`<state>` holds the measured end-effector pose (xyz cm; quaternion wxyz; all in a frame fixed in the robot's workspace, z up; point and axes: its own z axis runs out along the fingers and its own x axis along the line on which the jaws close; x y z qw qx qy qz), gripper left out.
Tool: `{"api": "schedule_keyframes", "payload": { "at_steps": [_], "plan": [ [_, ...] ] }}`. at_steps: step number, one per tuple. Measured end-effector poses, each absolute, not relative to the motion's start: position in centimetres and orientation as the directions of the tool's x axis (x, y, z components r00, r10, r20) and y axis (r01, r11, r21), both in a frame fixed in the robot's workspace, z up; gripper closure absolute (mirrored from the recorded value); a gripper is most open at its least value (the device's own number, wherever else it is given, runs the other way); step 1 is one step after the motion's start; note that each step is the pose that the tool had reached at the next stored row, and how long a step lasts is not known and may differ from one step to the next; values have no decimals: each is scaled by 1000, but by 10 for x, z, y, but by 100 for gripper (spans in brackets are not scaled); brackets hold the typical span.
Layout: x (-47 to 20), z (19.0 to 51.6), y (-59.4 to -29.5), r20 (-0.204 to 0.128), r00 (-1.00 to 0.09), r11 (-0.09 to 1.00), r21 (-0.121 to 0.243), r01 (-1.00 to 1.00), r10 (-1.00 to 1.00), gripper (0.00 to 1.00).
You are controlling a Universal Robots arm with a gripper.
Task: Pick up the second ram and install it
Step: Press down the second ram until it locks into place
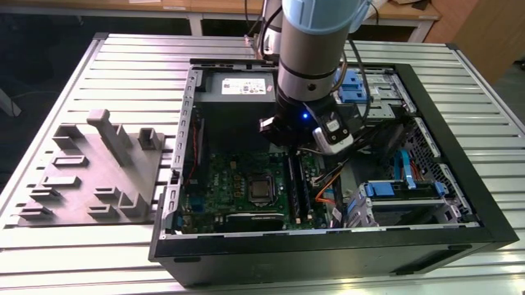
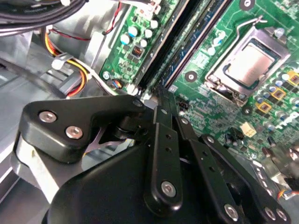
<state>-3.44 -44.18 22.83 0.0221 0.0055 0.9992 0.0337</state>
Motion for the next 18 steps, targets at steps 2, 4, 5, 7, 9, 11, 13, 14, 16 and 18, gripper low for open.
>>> {"api": "schedule_keyframes", "payload": {
  "at_steps": [2, 4, 5, 7, 9, 11, 13, 14, 16, 18],
  "plan": [
    [-34, 232, -442, -44, -999, 998, 67, 10, 13, 90],
    [-34, 232, -442, -44, -999, 998, 67, 10, 13, 90],
    [-34, 232, -442, -44, -999, 998, 67, 10, 13, 90],
    [-34, 232, -442, -44, -999, 998, 67, 10, 13, 90],
    [-35, 232, -442, -44, -999, 998, 67, 10, 13, 90],
    [-34, 232, -443, -44, -999, 998, 67, 10, 13, 90],
    [-34, 232, -446, -44, -999, 998, 67, 10, 13, 90],
    [-34, 232, -447, -44, -999, 998, 67, 10, 13, 90],
    [-34, 232, -449, -44, -999, 998, 67, 10, 13, 90],
    [-34, 232, -452, -44, -999, 998, 67, 10, 13, 90]
  ]
}}
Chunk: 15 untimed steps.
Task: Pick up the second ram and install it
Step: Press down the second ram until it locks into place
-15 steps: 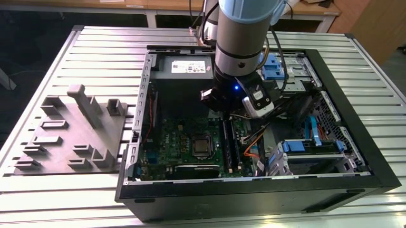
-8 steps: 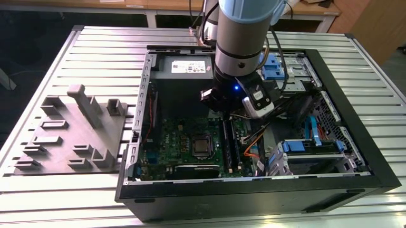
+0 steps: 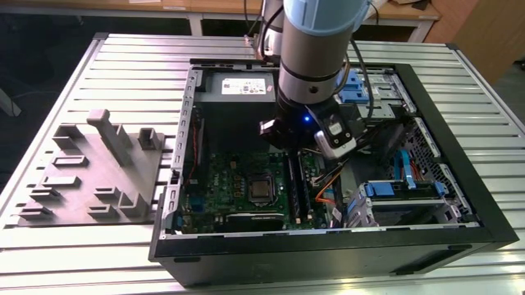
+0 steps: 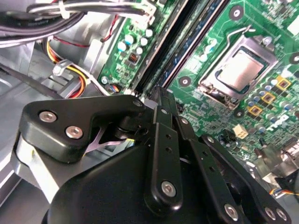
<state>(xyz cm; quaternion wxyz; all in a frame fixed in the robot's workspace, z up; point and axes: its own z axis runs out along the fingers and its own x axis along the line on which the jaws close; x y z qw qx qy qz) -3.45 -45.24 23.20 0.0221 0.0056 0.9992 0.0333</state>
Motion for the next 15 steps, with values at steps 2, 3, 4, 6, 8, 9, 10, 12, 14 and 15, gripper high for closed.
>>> {"api": "schedule_keyframes", "payload": {
  "at_steps": [2, 3, 4, 6, 8, 9, 10, 12, 14, 15],
  "plan": [
    [-34, 232, -456, -44, -999, 998, 67, 10, 13, 90],
    [-34, 232, -458, -44, -999, 998, 67, 10, 13, 90],
    [-34, 232, -460, -44, -999, 998, 67, 10, 13, 90],
    [-34, 232, -465, -44, -999, 998, 67, 10, 13, 90],
    [-34, 232, -469, -44, -999, 998, 67, 10, 12, 90],
    [-34, 232, -471, -44, -999, 998, 67, 10, 13, 90],
    [-34, 232, -474, -44, -999, 998, 67, 10, 13, 90],
    [-34, 232, -479, -44, -999, 998, 67, 10, 13, 90],
    [-34, 232, -484, -44, -999, 998, 67, 10, 13, 90],
    [-34, 232, -487, -44, -999, 998, 67, 10, 13, 90]
  ]
}}
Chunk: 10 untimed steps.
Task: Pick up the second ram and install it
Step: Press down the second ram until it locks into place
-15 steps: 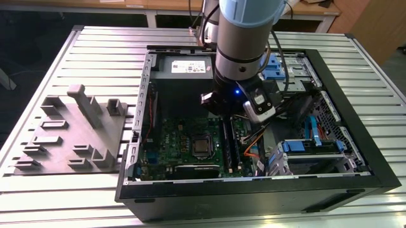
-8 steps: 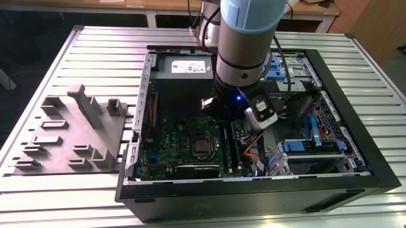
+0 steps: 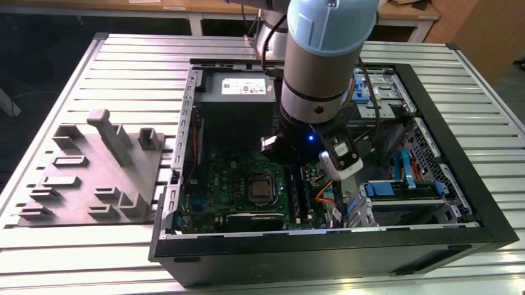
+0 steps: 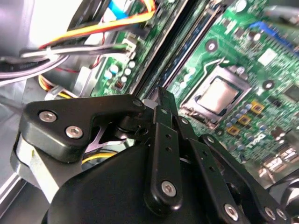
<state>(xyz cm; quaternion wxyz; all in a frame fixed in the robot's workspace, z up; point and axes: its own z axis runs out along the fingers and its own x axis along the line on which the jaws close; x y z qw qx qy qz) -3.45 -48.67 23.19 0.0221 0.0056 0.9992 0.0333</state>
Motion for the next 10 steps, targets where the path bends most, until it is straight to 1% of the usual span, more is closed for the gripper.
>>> {"api": "schedule_keyframes", "payload": {
  "at_steps": [10],
  "plan": [
    [-34, 232, -510, -44, -999, 998, 67, 10, 13, 90]
  ]
}}
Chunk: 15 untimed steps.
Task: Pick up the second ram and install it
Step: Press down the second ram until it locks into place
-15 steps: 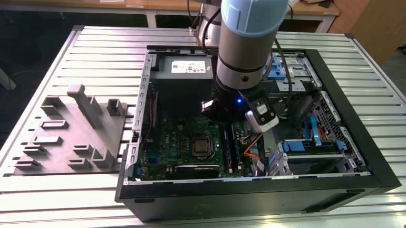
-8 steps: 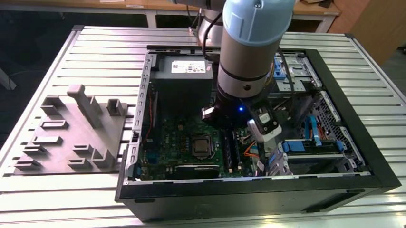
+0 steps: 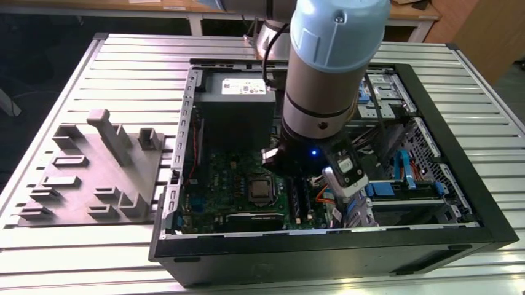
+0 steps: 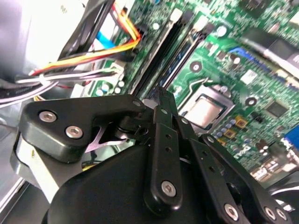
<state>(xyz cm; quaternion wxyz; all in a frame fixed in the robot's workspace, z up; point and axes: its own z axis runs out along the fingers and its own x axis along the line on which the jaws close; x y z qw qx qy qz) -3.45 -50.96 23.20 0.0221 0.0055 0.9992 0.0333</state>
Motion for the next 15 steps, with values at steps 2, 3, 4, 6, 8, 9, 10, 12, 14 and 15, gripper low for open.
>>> {"api": "schedule_keyframes", "payload": {
  "at_steps": [2, 3, 4, 6, 8, 9, 10, 12, 14, 15],
  "plan": [
    [-34, 232, -514, -44, -999, 998, 67, 10, 12, 90],
    [-34, 232, -516, -44, -999, 998, 67, 10, 12, 90],
    [-34, 232, -518, -44, -999, 998, 67, 10, 13, 90],
    [-34, 232, -521, -44, -999, 998, 67, 10, 13, 90],
    [-35, 232, -523, -44, -999, 998, 66, 10, 13, 90],
    [-35, 232, -523, -44, -999, 998, 66, 10, 13, 90],
    [-35, 232, -523, -44, -999, 998, 65, 10, 13, 90],
    [-34, 232, -523, -44, -999, 998, 62, 10, 12, 90],
    [-34, 231, -523, -44, -999, 999, 50, 9, 12, 90],
    [-34, 231, -523, -44, -999, 999, 49, 10, 12, 90]
  ]
}}
